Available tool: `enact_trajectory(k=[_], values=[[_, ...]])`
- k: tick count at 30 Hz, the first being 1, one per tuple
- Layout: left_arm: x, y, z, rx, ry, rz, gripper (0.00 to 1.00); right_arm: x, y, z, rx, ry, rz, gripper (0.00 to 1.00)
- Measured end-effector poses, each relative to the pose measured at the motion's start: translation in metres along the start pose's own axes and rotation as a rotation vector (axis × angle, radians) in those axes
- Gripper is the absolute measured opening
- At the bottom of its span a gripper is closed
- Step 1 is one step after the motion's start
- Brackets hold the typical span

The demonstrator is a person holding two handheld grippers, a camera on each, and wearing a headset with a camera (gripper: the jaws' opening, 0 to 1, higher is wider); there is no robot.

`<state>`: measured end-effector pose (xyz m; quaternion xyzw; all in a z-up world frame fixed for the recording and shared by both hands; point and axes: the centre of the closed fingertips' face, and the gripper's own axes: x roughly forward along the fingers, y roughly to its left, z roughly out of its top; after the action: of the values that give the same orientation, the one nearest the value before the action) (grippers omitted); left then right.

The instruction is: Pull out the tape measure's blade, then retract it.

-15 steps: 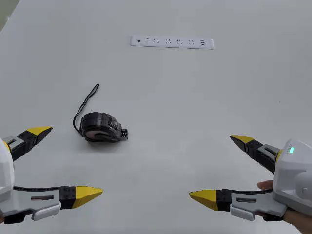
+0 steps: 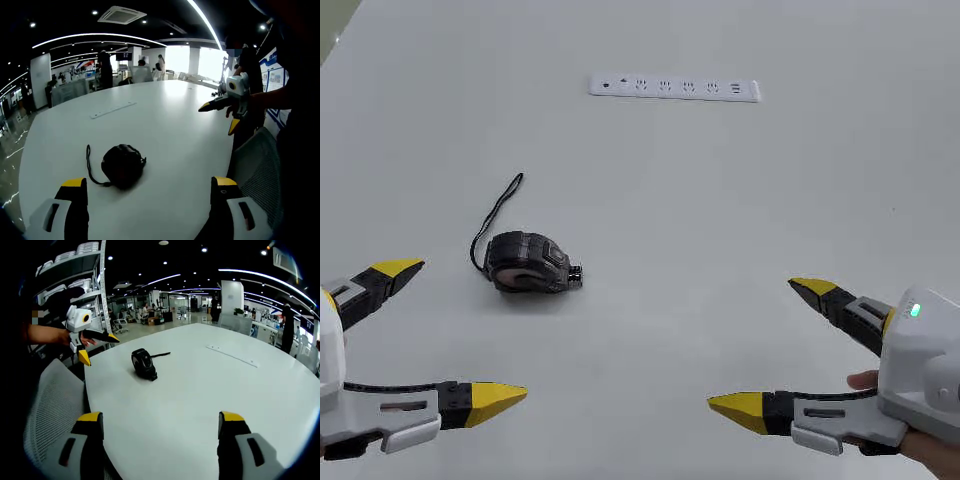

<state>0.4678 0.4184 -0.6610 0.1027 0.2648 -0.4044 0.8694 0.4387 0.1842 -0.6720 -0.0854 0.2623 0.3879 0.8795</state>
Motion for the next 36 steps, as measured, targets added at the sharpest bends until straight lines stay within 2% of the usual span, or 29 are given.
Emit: enact_trajectory(k=[11, 28, 36], values=[[0.0, 0.0, 0.0, 0.025, 0.017, -0.014, 0.99, 0.0, -0.002, -0.001, -0.014, 0.019, 0.017, 0.96], [0.008, 0.003, -0.003, 0.098, 0.091, -0.085, 0.95, 0.015, -0.008, 0.004, -0.105, 0.07, 0.119, 0.9], [0.015, 0.005, -0.002, 0.13, 0.119, -0.117, 0.93, 0.025, -0.009, 0.011, -0.135, 0.063, 0.157, 0.86]])
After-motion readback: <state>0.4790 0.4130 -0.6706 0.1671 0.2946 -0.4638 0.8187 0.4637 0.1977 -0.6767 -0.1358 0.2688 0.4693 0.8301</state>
